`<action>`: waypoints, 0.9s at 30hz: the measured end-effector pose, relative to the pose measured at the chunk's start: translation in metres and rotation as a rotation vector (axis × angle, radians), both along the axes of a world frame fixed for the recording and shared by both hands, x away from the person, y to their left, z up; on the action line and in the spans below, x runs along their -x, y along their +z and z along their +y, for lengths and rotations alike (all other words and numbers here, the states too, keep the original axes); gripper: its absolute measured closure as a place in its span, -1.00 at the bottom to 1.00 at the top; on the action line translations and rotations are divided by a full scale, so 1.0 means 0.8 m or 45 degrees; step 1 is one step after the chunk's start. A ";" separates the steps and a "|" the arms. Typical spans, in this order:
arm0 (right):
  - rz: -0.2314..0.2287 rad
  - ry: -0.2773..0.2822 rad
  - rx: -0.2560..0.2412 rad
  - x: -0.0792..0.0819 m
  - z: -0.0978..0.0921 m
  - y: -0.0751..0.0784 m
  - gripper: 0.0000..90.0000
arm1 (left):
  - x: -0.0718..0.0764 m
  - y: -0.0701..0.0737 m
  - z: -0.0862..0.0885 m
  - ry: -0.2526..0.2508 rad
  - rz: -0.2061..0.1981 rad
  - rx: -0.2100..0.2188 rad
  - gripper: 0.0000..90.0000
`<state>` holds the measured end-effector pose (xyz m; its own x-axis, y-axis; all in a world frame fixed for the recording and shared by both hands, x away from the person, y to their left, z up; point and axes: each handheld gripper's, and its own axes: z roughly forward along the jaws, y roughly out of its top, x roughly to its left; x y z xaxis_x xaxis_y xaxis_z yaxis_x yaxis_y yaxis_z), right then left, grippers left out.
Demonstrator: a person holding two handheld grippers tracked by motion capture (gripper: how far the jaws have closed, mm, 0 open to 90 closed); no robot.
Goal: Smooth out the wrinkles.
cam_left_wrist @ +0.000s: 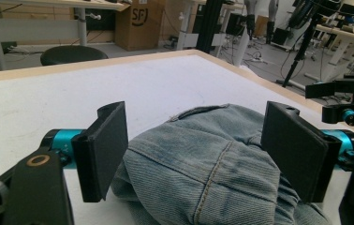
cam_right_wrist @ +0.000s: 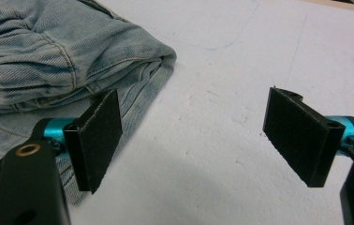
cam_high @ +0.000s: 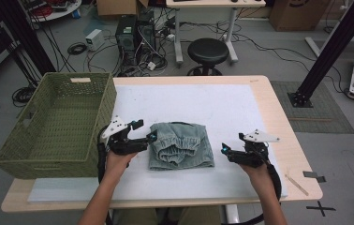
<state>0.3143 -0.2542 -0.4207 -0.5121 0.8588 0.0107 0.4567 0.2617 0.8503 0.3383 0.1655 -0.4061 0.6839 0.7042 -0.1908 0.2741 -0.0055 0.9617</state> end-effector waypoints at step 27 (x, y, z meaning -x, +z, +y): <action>0.002 -0.009 0.002 -0.002 0.002 0.002 -0.55 | 0.001 -0.003 0.000 0.014 0.039 -0.028 -0.48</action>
